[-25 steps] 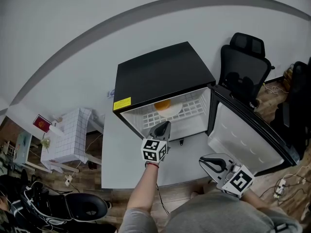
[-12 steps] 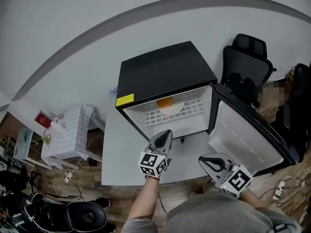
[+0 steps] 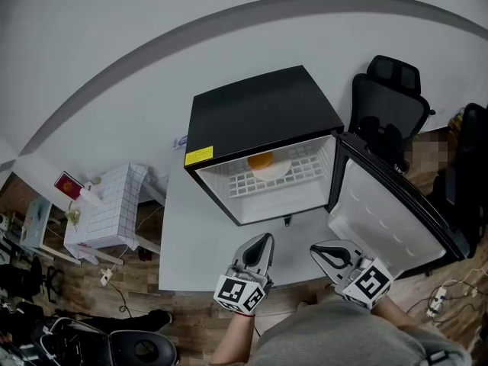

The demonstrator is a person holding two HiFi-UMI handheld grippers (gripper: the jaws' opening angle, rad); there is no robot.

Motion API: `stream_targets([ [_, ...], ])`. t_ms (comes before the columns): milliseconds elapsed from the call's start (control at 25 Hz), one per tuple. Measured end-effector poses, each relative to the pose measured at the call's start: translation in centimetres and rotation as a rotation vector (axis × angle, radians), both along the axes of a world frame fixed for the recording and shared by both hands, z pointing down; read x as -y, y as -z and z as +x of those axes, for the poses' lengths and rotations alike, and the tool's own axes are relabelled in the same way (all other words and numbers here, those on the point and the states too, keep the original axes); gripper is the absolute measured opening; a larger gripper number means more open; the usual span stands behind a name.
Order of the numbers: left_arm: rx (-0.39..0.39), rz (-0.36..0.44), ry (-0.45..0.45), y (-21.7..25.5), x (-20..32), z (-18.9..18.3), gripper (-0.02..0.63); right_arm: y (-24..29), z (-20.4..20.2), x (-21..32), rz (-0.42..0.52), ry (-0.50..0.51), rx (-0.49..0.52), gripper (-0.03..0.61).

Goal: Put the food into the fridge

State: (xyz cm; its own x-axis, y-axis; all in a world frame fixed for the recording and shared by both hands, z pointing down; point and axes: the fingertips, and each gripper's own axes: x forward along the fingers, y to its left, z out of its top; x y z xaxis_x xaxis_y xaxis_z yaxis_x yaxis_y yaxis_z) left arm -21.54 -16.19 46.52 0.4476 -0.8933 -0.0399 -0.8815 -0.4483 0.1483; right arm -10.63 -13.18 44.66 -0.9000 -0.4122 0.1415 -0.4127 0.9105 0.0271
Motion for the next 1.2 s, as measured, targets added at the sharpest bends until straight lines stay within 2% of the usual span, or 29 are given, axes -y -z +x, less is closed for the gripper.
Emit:
stream_targets([
  [200,-0.041,0.010,0.067,0.7,-2.3,-1.2,0.011,-0.4,-0.4,0.1,-0.005,0.003,-0.022,0.011],
  [320,-0.023,0.022,0.091,1.3,-3.1,-1.5,0.011,-0.3,-0.9,0.1,0.010,0.017,0.014,0.011],
  [560,0.024,0.042,0.084,1.6,-3.4,-1.1,0.011,-0.4,-1.3,-0.2,0.000,0.025,-0.042,0.011],
  [1200,0.043,0.064,0.070,2.3,-4.1,-0.3,0.011,-0.3,-1.5,-0.3,-0.001,0.016,-0.032,0.011],
])
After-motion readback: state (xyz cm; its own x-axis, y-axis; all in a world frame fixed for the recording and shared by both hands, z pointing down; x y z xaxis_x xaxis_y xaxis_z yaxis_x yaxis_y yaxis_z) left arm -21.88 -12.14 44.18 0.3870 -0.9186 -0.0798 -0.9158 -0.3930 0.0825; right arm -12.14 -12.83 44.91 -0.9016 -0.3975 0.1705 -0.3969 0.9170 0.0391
